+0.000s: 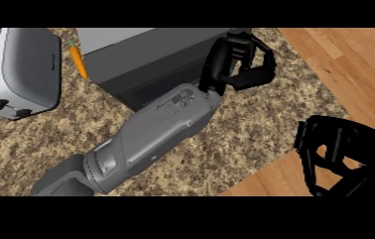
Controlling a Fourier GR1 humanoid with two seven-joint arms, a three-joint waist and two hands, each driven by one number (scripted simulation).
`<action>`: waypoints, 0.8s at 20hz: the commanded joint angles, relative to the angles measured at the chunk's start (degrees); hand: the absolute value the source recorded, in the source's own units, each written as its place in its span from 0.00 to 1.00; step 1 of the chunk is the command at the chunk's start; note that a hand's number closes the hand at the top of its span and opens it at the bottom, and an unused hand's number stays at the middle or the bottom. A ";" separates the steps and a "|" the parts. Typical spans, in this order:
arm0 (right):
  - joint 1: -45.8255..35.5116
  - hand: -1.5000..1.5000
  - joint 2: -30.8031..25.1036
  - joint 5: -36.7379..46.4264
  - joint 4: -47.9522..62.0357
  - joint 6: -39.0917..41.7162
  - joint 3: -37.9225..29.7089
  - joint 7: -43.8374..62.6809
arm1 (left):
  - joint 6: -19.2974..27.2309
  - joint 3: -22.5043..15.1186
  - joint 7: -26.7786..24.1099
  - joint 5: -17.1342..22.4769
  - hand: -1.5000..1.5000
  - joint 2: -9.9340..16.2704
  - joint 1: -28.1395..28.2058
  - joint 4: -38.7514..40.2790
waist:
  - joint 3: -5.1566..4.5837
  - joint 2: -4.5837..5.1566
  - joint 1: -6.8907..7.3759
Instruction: Pick up the milk, place it into the microwave and close the microwave
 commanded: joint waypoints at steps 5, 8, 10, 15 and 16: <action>4.59 1.00 2.00 -1.43 -4.29 0.37 4.18 0.23 | -5.18 9.30 -0.06 12.85 1.00 0.10 6.89 3.08 | -0.25 0.97 2.66; 6.22 1.00 2.51 -0.92 -6.17 -0.58 5.26 0.61 | -7.96 8.77 -1.12 14.17 1.00 0.10 7.93 4.13 | -0.22 0.62 3.89; 7.08 1.00 3.29 -0.51 -7.12 -1.67 5.78 0.69 | -9.93 8.19 -1.45 15.27 1.00 0.10 8.14 4.41 | -0.18 0.60 4.18; 10.10 1.00 4.27 0.60 -9.85 -3.68 7.25 0.96 | -14.77 6.75 -2.44 16.65 1.00 1.21 9.75 6.49 | -0.22 0.49 6.15; 10.91 1.00 4.88 0.69 -10.23 -4.52 7.58 1.00 | -15.81 6.68 -2.54 17.03 1.00 1.39 9.68 6.72 | -0.21 0.32 6.56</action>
